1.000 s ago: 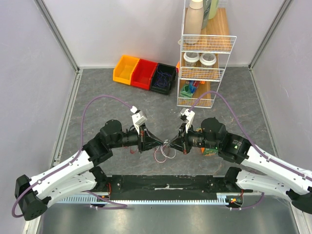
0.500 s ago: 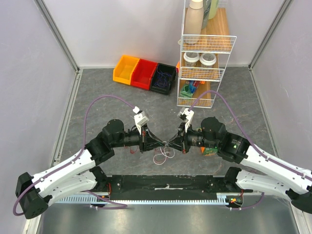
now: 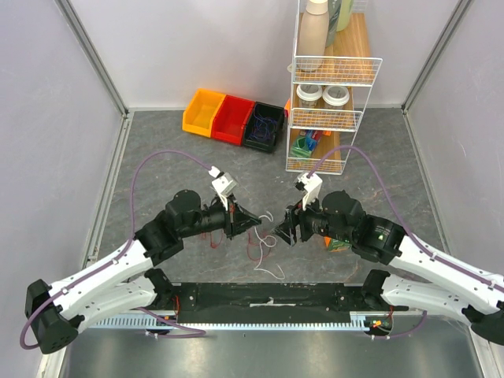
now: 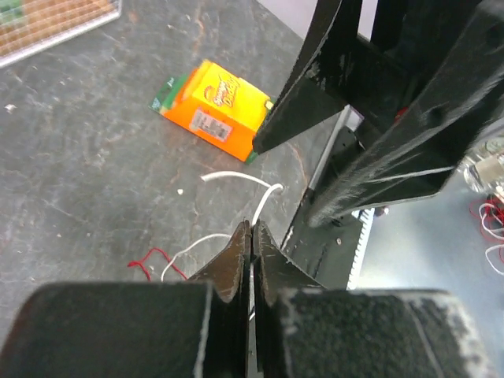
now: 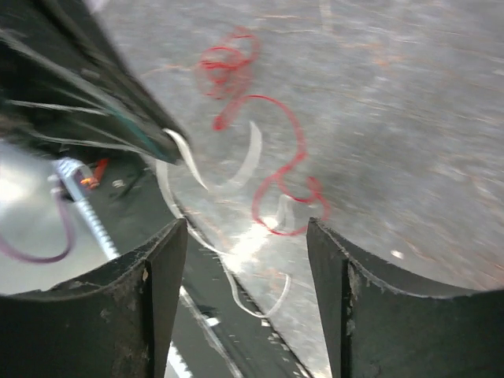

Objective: Untangle the cables

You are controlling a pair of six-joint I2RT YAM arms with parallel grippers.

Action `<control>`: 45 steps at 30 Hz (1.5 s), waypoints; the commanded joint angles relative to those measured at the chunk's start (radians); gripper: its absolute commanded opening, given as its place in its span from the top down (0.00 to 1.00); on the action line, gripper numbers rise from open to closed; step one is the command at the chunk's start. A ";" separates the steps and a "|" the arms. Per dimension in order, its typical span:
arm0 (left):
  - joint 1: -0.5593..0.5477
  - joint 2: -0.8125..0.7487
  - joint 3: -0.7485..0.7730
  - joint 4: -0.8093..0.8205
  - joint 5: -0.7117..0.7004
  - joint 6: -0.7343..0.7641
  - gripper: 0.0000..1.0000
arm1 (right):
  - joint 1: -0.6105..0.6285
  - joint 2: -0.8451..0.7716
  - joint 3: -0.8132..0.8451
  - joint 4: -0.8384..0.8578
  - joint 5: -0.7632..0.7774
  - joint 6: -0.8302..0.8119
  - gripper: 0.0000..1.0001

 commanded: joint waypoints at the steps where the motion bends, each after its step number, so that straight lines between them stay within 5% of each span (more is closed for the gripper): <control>1: 0.021 0.011 0.154 -0.002 -0.122 0.024 0.98 | 0.000 -0.059 0.015 -0.126 0.296 -0.016 0.27; 7: 0.076 0.120 0.409 -0.027 -0.220 0.030 0.98 | 0.000 -0.132 -0.008 -0.134 0.338 0.010 0.25; 14: 0.298 0.275 0.670 -0.002 -0.205 -0.073 0.98 | 0.000 -0.177 -0.022 -0.145 0.362 0.015 0.23; 19: 0.384 0.423 0.858 0.041 -0.240 0.025 0.98 | 0.000 -0.186 -0.033 -0.154 0.373 0.019 0.23; 29: 0.518 0.764 1.018 0.277 -0.214 0.131 0.98 | 0.000 -0.189 -0.050 -0.143 0.395 0.026 0.22; 45: 0.584 1.220 1.290 0.368 -0.157 0.171 0.98 | -0.011 -0.041 -0.071 -0.051 0.376 0.024 0.21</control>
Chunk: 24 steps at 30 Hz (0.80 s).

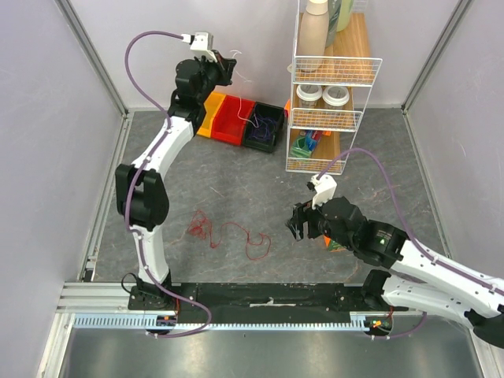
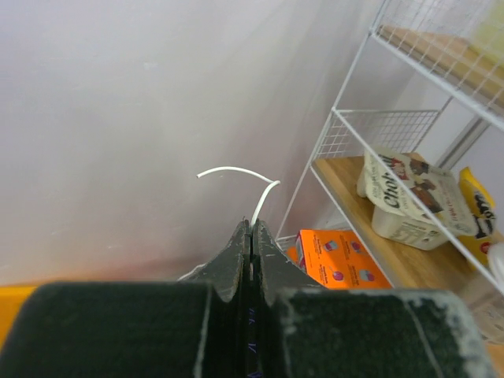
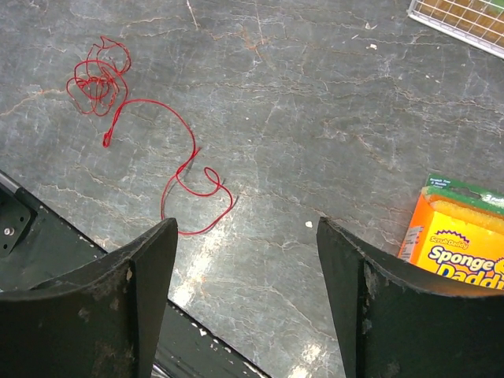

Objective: Untangle the cables

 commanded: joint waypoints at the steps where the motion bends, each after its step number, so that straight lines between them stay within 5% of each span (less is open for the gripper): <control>1: 0.012 0.085 0.091 0.068 0.020 0.050 0.98 | -0.010 0.027 -0.005 0.063 0.002 0.006 0.21; 12: 0.025 -0.008 0.119 0.143 0.174 0.050 0.98 | -0.039 0.048 -0.029 0.106 -0.057 0.019 0.21; 24: 0.065 -0.037 0.131 0.143 0.089 0.044 0.98 | -0.045 0.016 -0.042 0.100 -0.067 0.036 0.21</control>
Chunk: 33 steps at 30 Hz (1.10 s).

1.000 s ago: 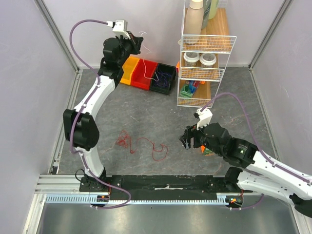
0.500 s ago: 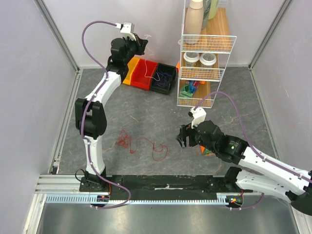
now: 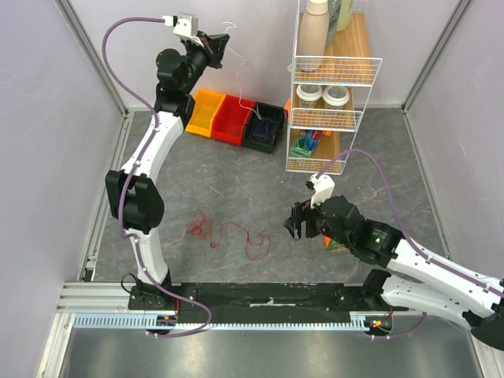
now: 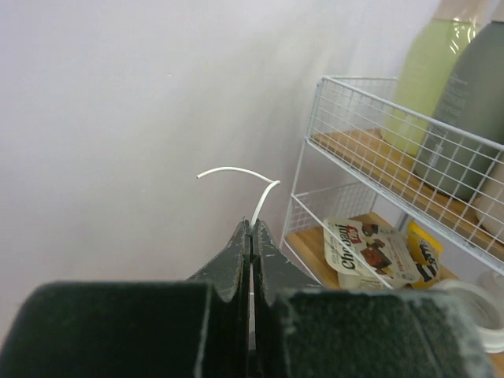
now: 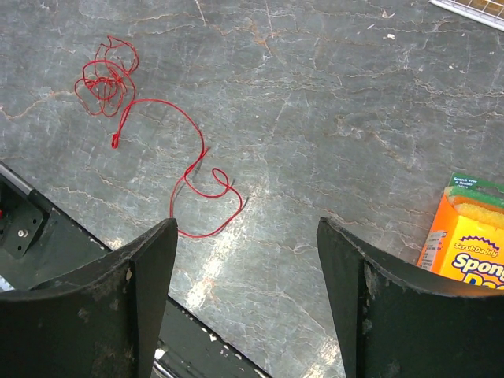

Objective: Untangle the cables

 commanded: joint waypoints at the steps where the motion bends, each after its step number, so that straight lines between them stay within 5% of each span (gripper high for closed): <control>1: 0.035 -0.019 0.039 0.044 -0.037 0.021 0.98 | -0.006 -0.007 0.000 0.032 -0.004 0.012 0.21; 11: 0.060 0.067 0.067 0.028 -0.035 0.033 0.98 | -0.012 0.028 0.007 0.038 -0.012 0.007 0.21; 23: 0.064 0.203 0.045 0.023 0.004 0.237 0.98 | -0.022 0.069 0.005 0.053 -0.030 0.004 0.21; 33: 0.066 -0.019 0.002 -0.044 0.063 0.029 0.98 | -0.025 0.053 -0.001 0.064 -0.063 0.018 0.21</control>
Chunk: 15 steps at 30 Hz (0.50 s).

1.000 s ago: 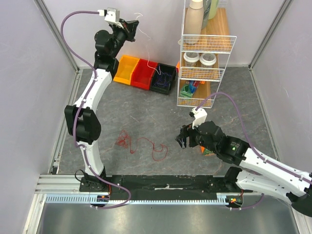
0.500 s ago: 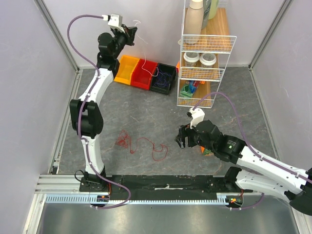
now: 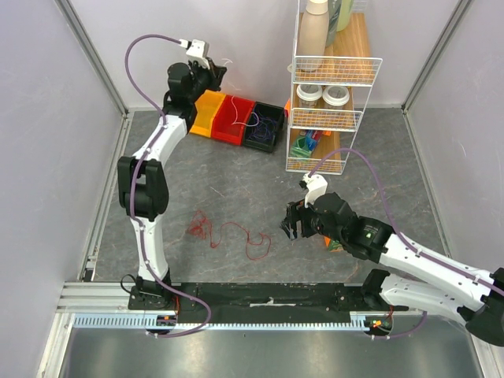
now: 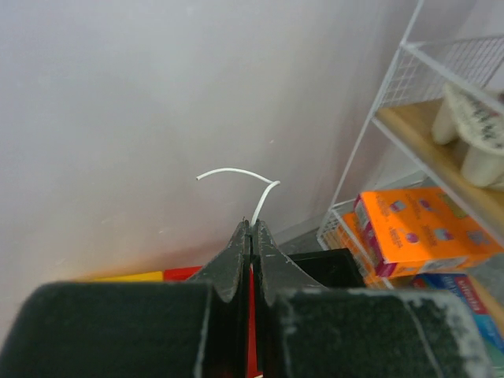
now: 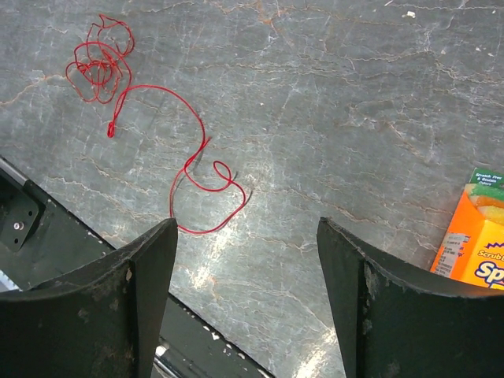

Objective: Untangle the cables

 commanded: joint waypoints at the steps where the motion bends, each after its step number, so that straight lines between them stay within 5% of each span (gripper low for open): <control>1: 0.006 -0.221 0.071 -0.004 0.028 -0.117 0.98 | -0.005 -0.028 -0.003 0.037 -0.016 0.013 0.21; 6: 0.005 -0.311 0.166 -0.009 0.032 -0.163 0.98 | -0.005 -0.038 -0.009 0.046 -0.021 0.024 0.21; 15: 0.007 -0.221 0.296 -0.083 0.012 -0.142 0.98 | -0.006 -0.034 -0.009 0.052 -0.028 0.025 0.21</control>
